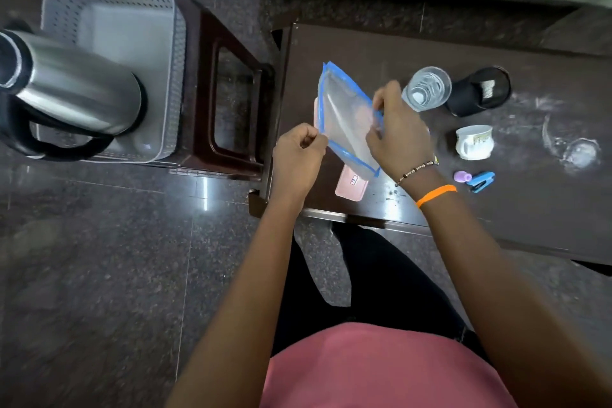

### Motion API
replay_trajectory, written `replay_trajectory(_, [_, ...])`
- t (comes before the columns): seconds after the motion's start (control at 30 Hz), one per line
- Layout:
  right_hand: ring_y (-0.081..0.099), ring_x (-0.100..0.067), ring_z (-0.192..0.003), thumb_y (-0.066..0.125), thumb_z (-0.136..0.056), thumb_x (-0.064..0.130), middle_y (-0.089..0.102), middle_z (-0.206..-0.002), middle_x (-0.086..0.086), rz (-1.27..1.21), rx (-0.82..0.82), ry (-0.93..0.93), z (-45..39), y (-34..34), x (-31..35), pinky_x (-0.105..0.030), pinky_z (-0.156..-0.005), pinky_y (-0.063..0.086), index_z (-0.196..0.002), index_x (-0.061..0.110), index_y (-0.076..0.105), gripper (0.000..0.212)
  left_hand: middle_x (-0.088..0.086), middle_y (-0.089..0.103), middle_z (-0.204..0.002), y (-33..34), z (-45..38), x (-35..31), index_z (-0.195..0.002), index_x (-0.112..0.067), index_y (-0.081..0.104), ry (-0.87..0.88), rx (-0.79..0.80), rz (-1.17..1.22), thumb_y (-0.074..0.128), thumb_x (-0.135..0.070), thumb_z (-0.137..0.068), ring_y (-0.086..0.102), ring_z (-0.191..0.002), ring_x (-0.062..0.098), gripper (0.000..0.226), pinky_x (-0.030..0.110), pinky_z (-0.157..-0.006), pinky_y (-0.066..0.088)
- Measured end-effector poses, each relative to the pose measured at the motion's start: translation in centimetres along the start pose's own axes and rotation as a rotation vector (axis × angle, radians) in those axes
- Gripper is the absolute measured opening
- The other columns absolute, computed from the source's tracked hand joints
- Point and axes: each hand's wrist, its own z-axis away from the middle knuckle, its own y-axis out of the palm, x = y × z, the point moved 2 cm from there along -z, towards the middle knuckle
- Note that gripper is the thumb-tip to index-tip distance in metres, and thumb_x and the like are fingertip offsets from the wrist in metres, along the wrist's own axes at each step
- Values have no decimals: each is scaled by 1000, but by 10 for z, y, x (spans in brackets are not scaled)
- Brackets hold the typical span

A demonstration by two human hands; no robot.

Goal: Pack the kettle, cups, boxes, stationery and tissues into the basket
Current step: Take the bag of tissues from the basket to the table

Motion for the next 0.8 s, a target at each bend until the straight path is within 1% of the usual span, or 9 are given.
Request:
replay_trajectory(0.1, [49, -37, -92, 39, -69, -13, 52, -105, -15, 207, -125, -11, 5, -14, -2, -37, -58, 32, -95, 7, 47, 34, 2, 49, -60, 9, 6, -3, -63, -10, 53, 27, -14, -20, 56, -11, -85, 43, -63, 15, 22, 29, -65, 38])
replay_trajectory(0.23, [49, -32, -99, 47, -76, -6, 49, -107, -17, 187, -131, -84, 10, -28, 0, -41, -65, 44, -86, 6, 58, 19, 10, 51, -66, 26, 11, -11, -74, 3, 54, 135, 65, -46, 56, -12, -89, 44, -64, 18, 21, 29, -65, 38])
replay_trajectory(0.33, [58, -34, -92, 50, -83, 3, 62, -101, -18, 76, 23, -83, 6, -25, -2, -39, -75, 45, -90, 6, 66, 18, 15, 58, -70, 41, 13, -12, -75, 1, 54, 212, 121, -111, 56, -14, -89, 50, -66, 27, 20, 31, -65, 40])
replay_trajectory(0.43, [58, -41, -95, 47, -83, -1, 65, -99, -27, 51, 274, -6, 3, -12, -13, -35, -73, 39, -86, 2, 64, 17, -4, 51, -62, 53, 20, -10, -71, -9, 50, 271, 151, -167, 57, -12, -88, 45, -58, 10, 18, 24, -59, 36])
replay_trajectory(0.57, [52, -28, -108, 49, -84, -5, 55, -126, -26, -135, 389, 220, 1, -6, -29, -25, -79, 33, -106, -6, 56, 24, -11, 46, -58, 60, 30, -6, -69, -14, 52, 313, 169, -187, 60, -12, -85, 42, -56, 2, 18, 22, -60, 35])
replay_trajectory(0.6, [50, -27, -101, 49, -85, -4, 55, -125, -28, -139, 438, 272, 1, -5, -36, -23, -71, 32, -88, -6, 56, 9, -12, 47, -58, 61, 33, -6, -69, -13, 54, 319, 195, -165, 61, -12, -85, 43, -56, 4, 17, 24, -61, 36])
replay_trajectory(0.67, [53, -32, -103, 43, -90, 0, 57, -121, -30, -72, 513, 388, 3, -6, -48, -21, -61, 31, -60, 1, 44, 30, -12, 51, -60, 62, 39, -7, -69, -12, 58, 333, 269, -129, 65, -12, -82, 45, -57, 5, 15, 22, -62, 40])
replay_trajectory(0.73, [51, -34, -119, 45, -91, 3, 55, -127, -26, -80, 535, 418, 1, -15, -56, -6, -63, 30, -89, -7, 58, 17, -14, 56, -63, 63, 46, -11, -69, -16, 63, 335, 355, -111, 69, -14, -79, 47, -59, 0, 12, 15, -63, 41])
replay_trajectory(0.8, [55, -25, -107, 53, -88, 8, 60, -112, -15, -77, 541, 332, 0, -19, -65, -2, -59, 31, -120, -9, 50, 36, -16, 59, -69, 60, 50, -18, -73, -22, 63, 347, 367, -29, 68, -20, -77, 50, -65, -3, 7, 10, -67, 40])
